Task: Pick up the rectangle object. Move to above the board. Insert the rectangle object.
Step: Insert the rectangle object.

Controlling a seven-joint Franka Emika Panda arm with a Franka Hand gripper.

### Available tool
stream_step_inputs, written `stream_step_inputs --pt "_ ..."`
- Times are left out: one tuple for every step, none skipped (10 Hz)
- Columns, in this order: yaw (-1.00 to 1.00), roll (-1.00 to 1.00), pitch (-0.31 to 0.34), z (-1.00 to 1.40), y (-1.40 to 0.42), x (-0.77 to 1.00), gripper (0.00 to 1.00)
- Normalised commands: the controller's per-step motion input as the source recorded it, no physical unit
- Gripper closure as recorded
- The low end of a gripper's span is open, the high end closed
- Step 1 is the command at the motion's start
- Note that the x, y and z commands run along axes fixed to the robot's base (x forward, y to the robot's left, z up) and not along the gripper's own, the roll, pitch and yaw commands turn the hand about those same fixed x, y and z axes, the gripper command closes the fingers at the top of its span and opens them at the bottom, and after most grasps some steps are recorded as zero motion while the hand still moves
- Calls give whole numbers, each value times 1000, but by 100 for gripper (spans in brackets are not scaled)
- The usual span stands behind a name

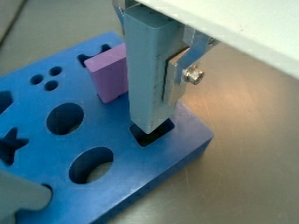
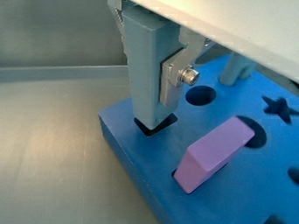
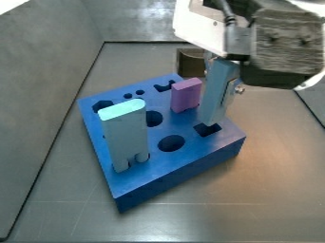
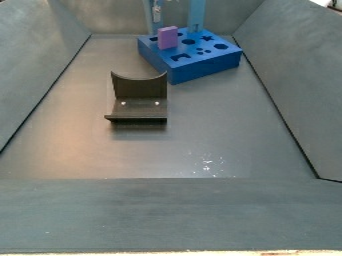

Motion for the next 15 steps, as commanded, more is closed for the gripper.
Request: stream_step_inputs --pt "-1000 -97 0 -163 -11 0 100" --pt "-1000 -94 0 -171 0 0 100" --pt "-1000 -103 0 -149 -6 0 100" --pt "-223 0 0 0 0 17 100" --pt "0 0 0 0 0 -29 100" --pt "0 100 -111 -129 -237 -311 100" --pt "74 94 -177 -226 -414 -280 100" --pt "51 17 -57 0 -74 -94 100" --pt "0 0 0 -20 0 71 100" --pt "69 -51 177 -51 0 614 100" --pt "0 -31 200 -9 26 540 100" --pt "0 0 26 0 0 80 100" --pt "0 0 0 0 20 0 100" --pt "0 -6 0 0 111 0 100" --pt "0 -217 0 20 326 0 100"
